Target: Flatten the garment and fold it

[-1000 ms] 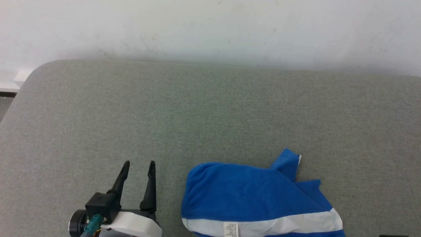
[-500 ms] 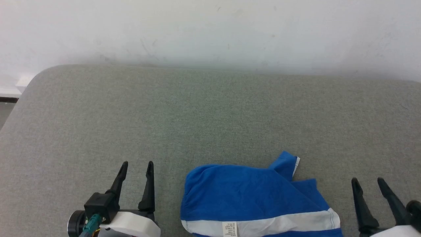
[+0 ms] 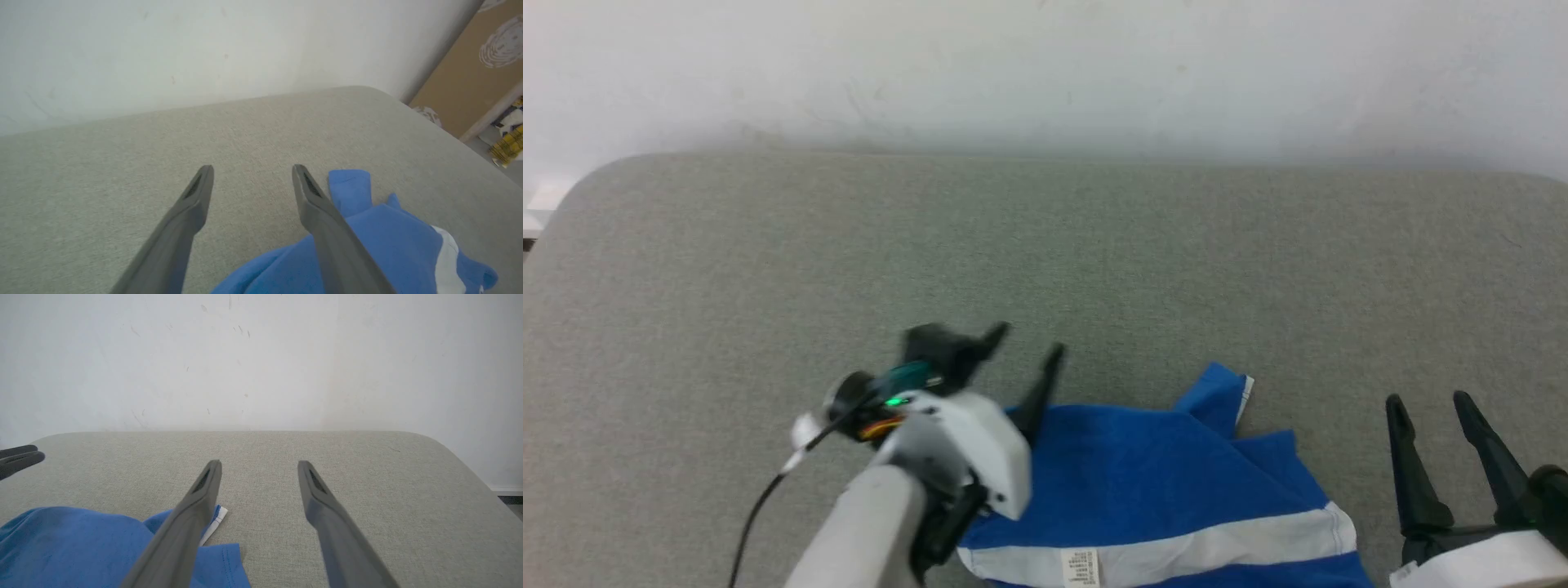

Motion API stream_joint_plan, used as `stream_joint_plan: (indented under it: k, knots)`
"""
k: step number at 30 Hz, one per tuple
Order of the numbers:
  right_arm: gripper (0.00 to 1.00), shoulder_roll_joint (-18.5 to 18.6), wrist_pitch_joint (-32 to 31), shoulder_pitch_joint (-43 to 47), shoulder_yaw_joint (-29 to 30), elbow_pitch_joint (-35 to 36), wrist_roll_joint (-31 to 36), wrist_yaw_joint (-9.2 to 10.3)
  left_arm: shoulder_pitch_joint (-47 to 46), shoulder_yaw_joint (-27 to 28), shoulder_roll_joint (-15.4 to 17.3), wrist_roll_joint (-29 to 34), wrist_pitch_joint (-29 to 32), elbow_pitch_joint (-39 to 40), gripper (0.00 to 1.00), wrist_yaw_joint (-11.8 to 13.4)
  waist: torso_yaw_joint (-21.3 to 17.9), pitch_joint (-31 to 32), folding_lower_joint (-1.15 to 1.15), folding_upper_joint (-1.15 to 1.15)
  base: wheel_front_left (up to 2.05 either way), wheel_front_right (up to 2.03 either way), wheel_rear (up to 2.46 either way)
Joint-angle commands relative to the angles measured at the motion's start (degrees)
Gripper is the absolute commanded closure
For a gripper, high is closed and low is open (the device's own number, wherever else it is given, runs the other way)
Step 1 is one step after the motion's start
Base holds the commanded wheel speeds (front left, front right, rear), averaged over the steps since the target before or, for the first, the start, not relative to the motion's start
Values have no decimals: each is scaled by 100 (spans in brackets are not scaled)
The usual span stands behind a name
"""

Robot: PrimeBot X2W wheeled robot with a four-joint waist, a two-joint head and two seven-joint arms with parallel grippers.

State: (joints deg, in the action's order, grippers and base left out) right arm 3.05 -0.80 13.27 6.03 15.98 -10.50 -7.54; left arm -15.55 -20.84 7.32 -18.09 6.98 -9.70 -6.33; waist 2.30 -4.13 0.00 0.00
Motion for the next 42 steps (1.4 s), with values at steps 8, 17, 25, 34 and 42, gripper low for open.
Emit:
stream_joint_plan:
  k: [8, 17, 25, 34, 42]
  knots:
    - [0, -16, 2, -201, -124, -114, -38, 5, -969, -1844, 343, -759, 1669, -662, 0, -113, -509, -362, 0, 0, 0, 0, 0]
    - [0, -17, 42, -299, -244, -324, -276, 5, -1576, -3635, 1035, -1349, 2670, -1056, 0, -114, -703, -536, 0, 0, 0, 0, 0]
    - [0, -17, 97, -343, -232, -387, -347, 5, -2216, -4517, 1473, -1888, 2672, -692, 100, -106, -720, -476, 0, 0, 0, 0, 0]
    - [0, -17, 111, -390, -218, -377, -354, 5, -3041, -3585, 1285, -1236, 923, -1043, 100, 871, -772, -531, 0, 0, 0, 0, 0]
    - [0, -17, 135, -582, -372, -444, -402, 5, -3166, -3235, 752, -1452, -51, -2596, 100, 904, -980, -774, 0, 0, 0, 0, 0]
